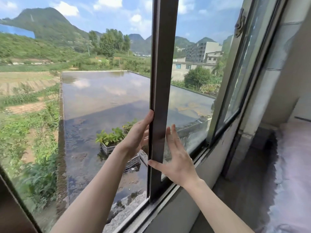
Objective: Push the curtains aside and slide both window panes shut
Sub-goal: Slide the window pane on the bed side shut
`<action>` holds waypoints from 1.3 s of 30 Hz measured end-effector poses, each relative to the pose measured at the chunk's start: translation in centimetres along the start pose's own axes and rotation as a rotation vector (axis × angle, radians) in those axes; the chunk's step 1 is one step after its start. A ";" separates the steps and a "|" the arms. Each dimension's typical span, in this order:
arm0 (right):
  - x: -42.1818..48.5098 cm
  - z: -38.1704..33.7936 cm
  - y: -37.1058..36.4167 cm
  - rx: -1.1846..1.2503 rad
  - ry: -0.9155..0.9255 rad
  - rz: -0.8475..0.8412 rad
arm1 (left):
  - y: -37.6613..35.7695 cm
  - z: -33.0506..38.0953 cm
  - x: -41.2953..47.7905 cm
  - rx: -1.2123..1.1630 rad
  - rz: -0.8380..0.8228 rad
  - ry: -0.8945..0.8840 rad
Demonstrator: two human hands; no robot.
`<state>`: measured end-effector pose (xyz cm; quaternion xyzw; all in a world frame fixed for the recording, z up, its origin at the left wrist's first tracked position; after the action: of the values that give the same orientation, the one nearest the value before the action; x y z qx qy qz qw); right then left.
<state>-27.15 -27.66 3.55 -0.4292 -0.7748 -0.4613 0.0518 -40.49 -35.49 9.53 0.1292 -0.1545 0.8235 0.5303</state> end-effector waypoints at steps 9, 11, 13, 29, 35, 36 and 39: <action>6.4 7.5 1.3 0.006 -0.086 -0.029 | -3.6 -3.0 8.3 0.059 0.029 -0.032; 7.5 9.5 1.5 -0.013 -0.121 -0.040 | -4.7 -3.8 10.3 0.098 0.024 -0.025; 8.4 10.9 1.5 -0.039 -0.131 -0.021 | -5.5 -4.4 11.7 0.124 0.033 -0.025; 16.7 21.2 4.2 -0.294 -0.287 0.206 | -12.0 -10.9 25.0 0.077 -0.036 -0.059; 18.2 23.3 5.1 -0.281 -0.328 0.349 | -12.9 -12.8 28.6 0.072 -0.117 -0.095; 18.4 23.6 5.1 -0.269 -0.327 0.378 | -13.1 -13.1 29.1 0.069 -0.120 -0.103; 18.9 24.6 4.8 -0.209 -0.346 0.471 | -13.6 -13.7 30.4 0.067 -0.151 -0.125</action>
<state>-27.76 3.64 1.80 -0.6721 -0.5998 -0.4338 -0.0197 -41.06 0.50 10.02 0.2092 -0.1496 0.7762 0.5757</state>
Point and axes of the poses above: each hand's wrist, its own x-axis towards the middle knuckle, its own y-axis out of the back of the hand, z = x × y, the point moved 3 cm from there along x, towards the middle knuckle, and after that the axes turned 14 degrees about -y, right-handed, at the moved point
